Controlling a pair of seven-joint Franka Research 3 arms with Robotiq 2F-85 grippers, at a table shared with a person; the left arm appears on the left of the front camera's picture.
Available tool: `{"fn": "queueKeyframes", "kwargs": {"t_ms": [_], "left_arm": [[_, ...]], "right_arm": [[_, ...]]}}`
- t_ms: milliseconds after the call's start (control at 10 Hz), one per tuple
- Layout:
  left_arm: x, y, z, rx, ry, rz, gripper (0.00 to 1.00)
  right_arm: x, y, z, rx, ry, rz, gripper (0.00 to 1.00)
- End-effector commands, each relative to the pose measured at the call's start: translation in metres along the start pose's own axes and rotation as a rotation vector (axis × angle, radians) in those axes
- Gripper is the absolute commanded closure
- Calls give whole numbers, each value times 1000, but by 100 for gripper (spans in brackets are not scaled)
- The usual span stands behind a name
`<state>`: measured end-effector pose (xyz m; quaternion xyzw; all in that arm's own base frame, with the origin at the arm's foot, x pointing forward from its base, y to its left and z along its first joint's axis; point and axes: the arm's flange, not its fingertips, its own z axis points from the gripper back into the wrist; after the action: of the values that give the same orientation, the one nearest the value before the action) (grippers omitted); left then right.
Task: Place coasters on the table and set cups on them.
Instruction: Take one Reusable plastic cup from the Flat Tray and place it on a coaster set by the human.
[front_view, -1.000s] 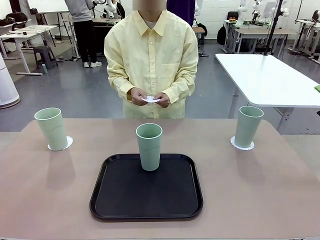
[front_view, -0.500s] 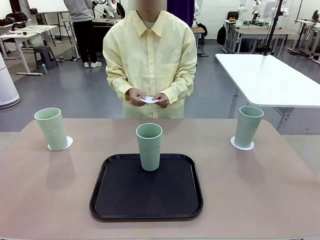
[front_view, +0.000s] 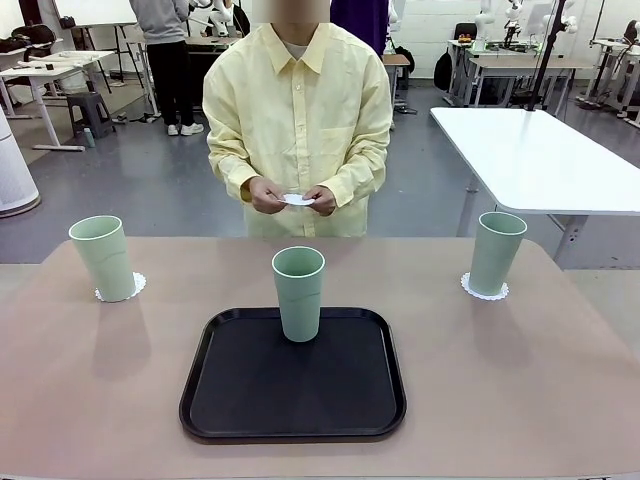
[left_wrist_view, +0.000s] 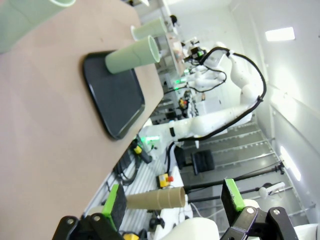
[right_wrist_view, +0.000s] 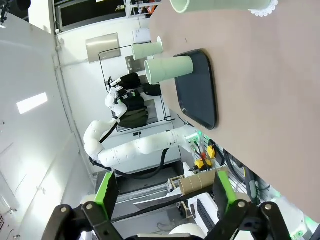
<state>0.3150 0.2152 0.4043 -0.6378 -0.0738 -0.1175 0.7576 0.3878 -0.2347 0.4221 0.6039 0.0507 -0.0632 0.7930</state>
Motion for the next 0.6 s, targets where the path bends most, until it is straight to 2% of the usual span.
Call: {"fn": "queueKeyframes", "kwargs": {"t_ms": [0, 200, 500], "left_arm": [[0, -3, 1, -3, -4, -3, 0], [0, -3, 1, -3, -4, -3, 0], [0, -3, 1, -3, -4, -3, 0]], "right_arm": [[10, -2, 2, 44, -27, 97, 0], [14, -9, -1, 80, -57, 139, 0], [16, -7, -3, 70, -33, 131, 0]]}}
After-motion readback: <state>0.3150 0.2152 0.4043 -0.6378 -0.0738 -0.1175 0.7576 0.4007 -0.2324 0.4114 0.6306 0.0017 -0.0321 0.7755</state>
